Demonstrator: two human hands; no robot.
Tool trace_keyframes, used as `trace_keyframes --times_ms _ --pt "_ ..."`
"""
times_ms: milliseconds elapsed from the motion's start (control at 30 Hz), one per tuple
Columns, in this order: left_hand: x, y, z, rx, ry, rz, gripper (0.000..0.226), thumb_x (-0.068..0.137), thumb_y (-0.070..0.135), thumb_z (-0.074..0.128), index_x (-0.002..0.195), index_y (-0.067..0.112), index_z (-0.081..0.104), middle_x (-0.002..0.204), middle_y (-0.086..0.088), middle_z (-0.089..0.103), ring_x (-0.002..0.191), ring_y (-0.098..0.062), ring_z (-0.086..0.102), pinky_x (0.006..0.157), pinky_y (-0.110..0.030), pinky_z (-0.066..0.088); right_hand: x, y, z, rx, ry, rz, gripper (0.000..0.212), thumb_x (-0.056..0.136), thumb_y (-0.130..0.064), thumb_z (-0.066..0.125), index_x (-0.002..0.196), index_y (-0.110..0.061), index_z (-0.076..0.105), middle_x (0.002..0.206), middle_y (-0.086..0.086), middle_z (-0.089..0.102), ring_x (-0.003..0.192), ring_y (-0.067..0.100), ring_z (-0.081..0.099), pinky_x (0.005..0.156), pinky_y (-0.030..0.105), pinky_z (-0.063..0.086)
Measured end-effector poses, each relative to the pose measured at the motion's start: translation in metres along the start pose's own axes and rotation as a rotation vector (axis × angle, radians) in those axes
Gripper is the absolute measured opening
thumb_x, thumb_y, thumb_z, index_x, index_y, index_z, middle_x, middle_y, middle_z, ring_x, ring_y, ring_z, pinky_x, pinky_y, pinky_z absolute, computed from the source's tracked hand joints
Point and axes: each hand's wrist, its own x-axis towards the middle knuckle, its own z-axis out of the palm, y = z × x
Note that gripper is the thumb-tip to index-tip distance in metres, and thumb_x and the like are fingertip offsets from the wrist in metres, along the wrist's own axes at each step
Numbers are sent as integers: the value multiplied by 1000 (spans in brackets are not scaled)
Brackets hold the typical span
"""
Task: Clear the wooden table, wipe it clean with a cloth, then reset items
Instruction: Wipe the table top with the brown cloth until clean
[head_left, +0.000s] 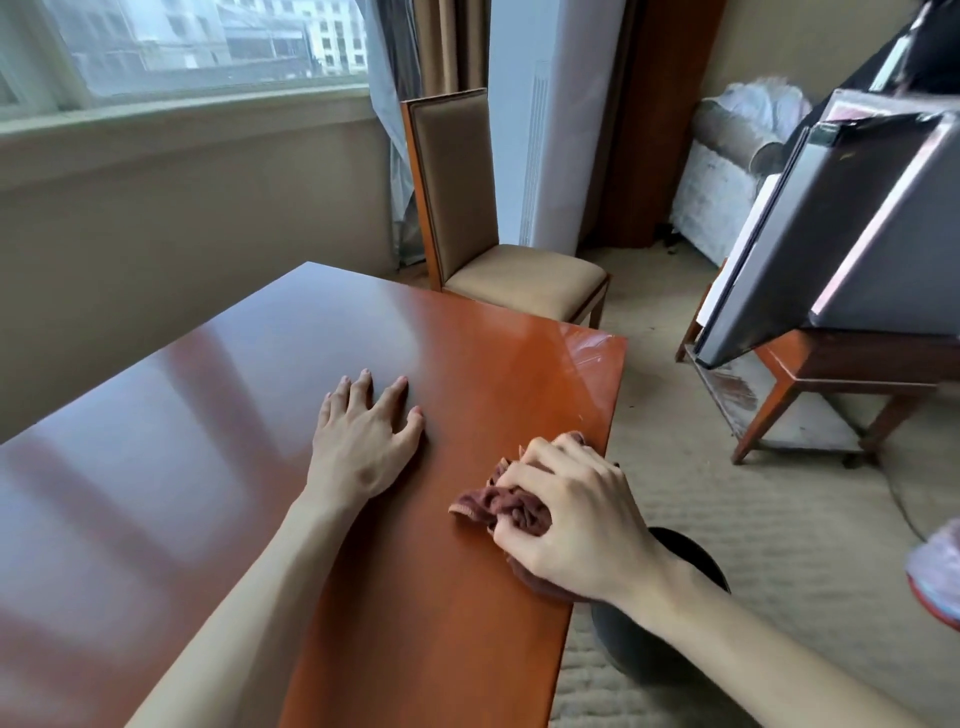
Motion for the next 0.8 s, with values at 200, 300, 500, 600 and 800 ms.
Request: trace_keyframes --times_ms 200,300,500,600,800 --pt "2 -2 2 9 7 1 60 100 60 28 157 43 24 168 -5 14 155 -24 2 126 -41 4 134 48 54 -75 -43 95 34 84 -55 59 99 -28 73 94 -6 62 93 22 57 82 37 50" --pt "2 -3 4 9 24 -18 62 97 64 21 157 47 20 169 1 11 155 -19 -1 126 -38 3 216 74 92 -99 -34 157 34 87 -54 59 101 -27 74 99 1 66 100 27 60 82 37 48" --pt "7 -5 8 19 47 -49 65 90 70 13 154 55 18 168 9 10 154 -12 -4 126 -35 3 324 96 150 -97 1 226 38 86 -52 57 104 -24 74 108 6 68 108 33 60 88 42 49" --pt "6 -5 6 14 42 -56 65 90 70 14 153 55 19 168 8 12 154 -12 -2 126 -35 4 330 92 152 -93 -7 237 40 87 -53 57 109 -24 73 112 7 67 111 34 58 91 43 49" --pt "4 -3 3 22 9 -38 62 96 66 20 155 49 22 168 1 15 155 -21 3 126 -40 6 218 52 102 -57 -50 104 31 85 -52 59 92 -25 71 100 1 65 99 28 59 86 41 48"
